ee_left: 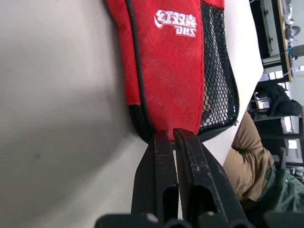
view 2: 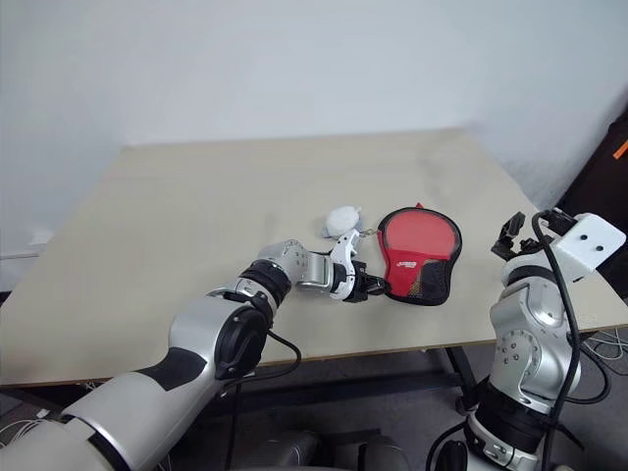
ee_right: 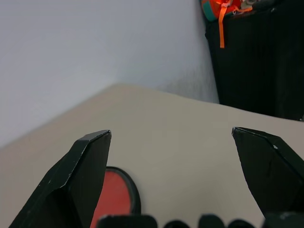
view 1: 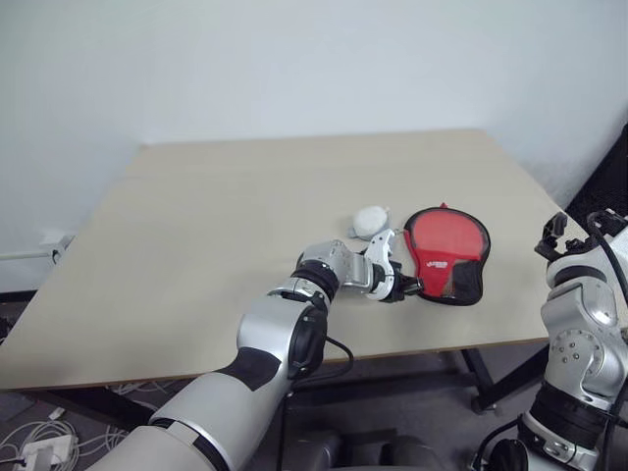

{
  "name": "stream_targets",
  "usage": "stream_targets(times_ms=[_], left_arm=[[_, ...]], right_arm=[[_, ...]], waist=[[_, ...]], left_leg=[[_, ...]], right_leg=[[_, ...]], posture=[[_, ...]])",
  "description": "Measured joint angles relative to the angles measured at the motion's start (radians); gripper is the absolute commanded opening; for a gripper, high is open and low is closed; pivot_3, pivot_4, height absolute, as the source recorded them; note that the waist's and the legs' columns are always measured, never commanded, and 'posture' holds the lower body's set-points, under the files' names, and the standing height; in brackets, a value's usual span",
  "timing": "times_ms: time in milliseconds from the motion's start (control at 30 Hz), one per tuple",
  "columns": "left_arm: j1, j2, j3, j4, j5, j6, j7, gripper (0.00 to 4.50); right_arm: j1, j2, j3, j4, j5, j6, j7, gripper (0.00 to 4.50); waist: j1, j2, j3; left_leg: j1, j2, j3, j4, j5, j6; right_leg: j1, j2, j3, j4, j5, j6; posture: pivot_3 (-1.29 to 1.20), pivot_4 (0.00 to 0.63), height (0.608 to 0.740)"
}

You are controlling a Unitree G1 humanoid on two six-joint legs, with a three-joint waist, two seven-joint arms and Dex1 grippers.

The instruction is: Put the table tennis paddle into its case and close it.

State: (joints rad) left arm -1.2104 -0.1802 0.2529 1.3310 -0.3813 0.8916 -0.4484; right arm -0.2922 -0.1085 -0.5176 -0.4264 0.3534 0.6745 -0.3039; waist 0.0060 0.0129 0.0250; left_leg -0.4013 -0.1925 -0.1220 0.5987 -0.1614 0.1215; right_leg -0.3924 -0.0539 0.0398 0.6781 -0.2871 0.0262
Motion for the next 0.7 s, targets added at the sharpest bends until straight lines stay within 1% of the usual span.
stream_targets(times_ms=[100, 200, 233, 300, 400, 500, 567, 667, 700], left_arm=[[0.0, 0.0, -0.009, 0.0, 0.002, -0.008, -0.019, 0.12], [0.001, 0.0, -0.081, -0.001, 0.048, -0.048, -0.064, 0.12], [0.001, 0.0, -0.106, -0.001, 0.062, -0.062, -0.078, 0.28], [0.001, 0.0, -0.133, 0.0, 0.08, -0.081, -0.088, 0.71], [0.002, 0.0, -0.134, 0.0, 0.088, -0.091, -0.076, 1.73], [0.001, 0.0, -0.07, 0.0, 0.041, -0.079, -0.028, 2.78], [0.001, 0.0, -0.034, 0.001, 0.01, -0.069, 0.0, 3.46], [0.001, 0.0, 0.002, 0.002, -0.018, -0.067, 0.041, 3.46], [0.001, 0.0, 0.003, 0.002, -0.02, -0.067, 0.048, 3.46]], right_arm=[[0.0, 0.001, 0.007, 0.0, -0.001, 0.0, 0.0, 4.45], [0.0, 0.001, 0.011, -0.002, -0.003, 0.0, -0.002, 4.45], [0.0, 0.001, 0.013, -0.002, -0.004, 0.0, -0.002, 4.45], [0.001, 0.001, 0.016, -0.003, -0.006, 0.0, -0.003, 4.45], [0.012, 0.004, 0.023, -0.005, -0.012, -0.001, -0.004, 4.45], [0.023, 0.016, 0.026, -0.011, 0.003, 0.03, -0.001, 4.45], [0.034, 0.008, 0.057, -0.017, 0.005, 0.063, 0.013, 4.45], [0.067, -0.01, 0.152, -0.024, -0.003, 0.114, 0.049, 4.45], [0.069, -0.01, 0.162, -0.024, -0.004, 0.121, 0.053, 4.45]], waist=[[0.0, 0.0, 0.0], [0.0, 0.0, 0.0], [0.0, 0.0, 0.0], [0.0, 0.0, 0.0], [0.0, 0.0, 0.0], [0.0, 0.0, 0.0], [0.0, 0.0, 0.0], [0.0, 0.0, 0.0], [0.001, 0.0, 0.0]], left_leg=[[0.0, 0.0, 0.0, 0.0, 0.0, 0.0], [0.0, 0.0, 0.0, 0.0, 0.0, 0.0], [0.0, 0.0, 0.0, 0.0, 0.0, 0.0], [0.0, 0.0, 0.0, 0.0, 0.0, 0.0], [0.0, 0.0, 0.0, 0.0, 0.0, 0.0], [0.0, 0.0, 0.0, 0.0, 0.0, 0.0], [0.0, 0.0, 0.0, 0.0, 0.0, 0.0], [0.0, 0.0, 0.0, 0.0, 0.0, 0.0], [0.0, 0.0, 0.0, 0.0, 0.0, 0.0]], right_leg=[[0.0, 0.0, 0.0, 0.0, 0.0, 0.0], [0.0, 0.0, 0.0, 0.0, 0.0, 0.0], [0.0, 0.0, 0.0, 0.0, 0.0, 0.0], [0.0, 0.0, 0.0, 0.0, 0.0, 0.0], [0.0, 0.0, 0.0, 0.0, 0.0, 0.0], [0.0, 0.0, 0.0, 0.0, 0.0, 0.0], [0.0, 0.0, 0.0, 0.0, 0.0, 0.0], [0.0, 0.0, 0.0, 0.0, 0.0, 0.0], [0.0, 0.0, 0.0, 0.0, 0.0, 0.0]], posture=[[0.0, 0.0, 0.74], [0.0, 0.0, 0.74], [0.0, 0.0, 0.74], [0.0, 0.0, 0.74], [0.0, 0.0, 0.74], [0.0, 0.0, 0.74], [0.0, 0.0, 0.74], [0.0, 0.0, 0.74], [0.0, 0.0, 0.74]])
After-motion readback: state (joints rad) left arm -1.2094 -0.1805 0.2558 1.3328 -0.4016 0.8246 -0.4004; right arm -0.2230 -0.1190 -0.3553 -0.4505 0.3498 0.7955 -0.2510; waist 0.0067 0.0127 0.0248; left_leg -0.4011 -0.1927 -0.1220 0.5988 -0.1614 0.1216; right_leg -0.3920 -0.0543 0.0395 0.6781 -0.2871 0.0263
